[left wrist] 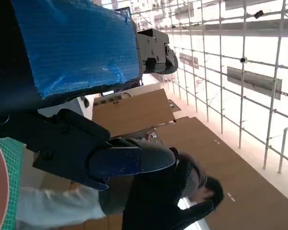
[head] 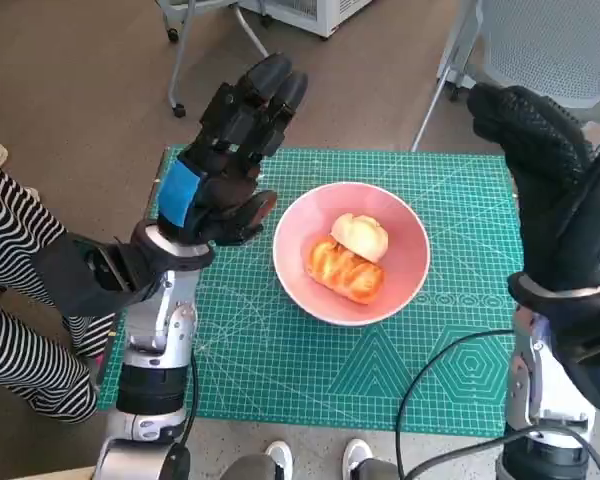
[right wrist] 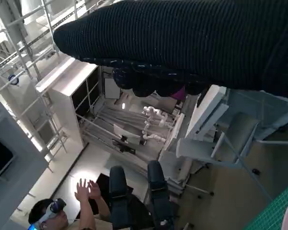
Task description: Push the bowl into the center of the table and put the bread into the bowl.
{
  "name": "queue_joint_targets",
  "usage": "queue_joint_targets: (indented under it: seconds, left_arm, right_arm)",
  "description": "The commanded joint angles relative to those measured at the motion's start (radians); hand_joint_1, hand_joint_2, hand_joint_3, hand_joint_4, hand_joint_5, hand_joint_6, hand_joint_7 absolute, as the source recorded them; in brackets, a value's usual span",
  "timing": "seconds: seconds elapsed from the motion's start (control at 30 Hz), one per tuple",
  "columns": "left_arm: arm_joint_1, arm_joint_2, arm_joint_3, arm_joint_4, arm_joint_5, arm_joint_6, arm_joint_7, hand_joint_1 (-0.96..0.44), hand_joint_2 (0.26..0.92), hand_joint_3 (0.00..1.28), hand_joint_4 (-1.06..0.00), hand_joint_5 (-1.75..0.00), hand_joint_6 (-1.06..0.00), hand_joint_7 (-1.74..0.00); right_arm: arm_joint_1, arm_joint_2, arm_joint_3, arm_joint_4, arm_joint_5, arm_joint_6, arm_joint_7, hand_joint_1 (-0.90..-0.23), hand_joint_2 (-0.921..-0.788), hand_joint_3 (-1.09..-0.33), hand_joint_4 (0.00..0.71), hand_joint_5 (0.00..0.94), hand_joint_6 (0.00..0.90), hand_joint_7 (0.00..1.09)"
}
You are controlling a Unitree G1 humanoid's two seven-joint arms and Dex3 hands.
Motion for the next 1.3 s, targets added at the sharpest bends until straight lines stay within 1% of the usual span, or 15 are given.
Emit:
queue_joint_targets:
  seconds: [0.03,0.57,0.97,1.3]
  left_arm:
    - [0.007,0.001,-0.002,-0.015,0.005,-0.01,0.004,-0.74,0.921,0.46,0.0,-0.1,0.0,-0.41]
    - [0.004,0.008,0.004,0.002,0.001,-0.039,-0.007,-0.74,0.921,0.45,0.0,-0.1,0.0,-0.42]
    - [-0.001,0.002,0.014,0.027,-0.025,-0.044,-0.031,-0.74,0.921,0.42,0.0,-0.1,0.0,-0.41]
    - [0.0,0.004,0.011,0.022,-0.038,-0.03,-0.034,-0.73,0.921,0.41,0.0,-0.1,0.0,-0.42]
  right_arm:
    - [0.01,0.004,0.005,0.014,-0.002,0.008,-0.004,-0.749,-0.921,-0.694,0.24,0.002,0.136,0.57]
    - [0.013,0.011,0.005,0.019,0.005,0.008,-0.003,-0.736,-0.921,-0.694,0.24,0.002,0.135,0.57]
    - [0.018,0.012,0.005,0.009,0.013,0.026,-0.002,-0.735,-0.921,-0.695,0.24,0.001,0.134,0.57]
    - [0.02,0.021,0.003,0.008,0.022,0.036,-0.002,-0.738,-0.921,-0.682,0.24,0.001,0.131,0.57]
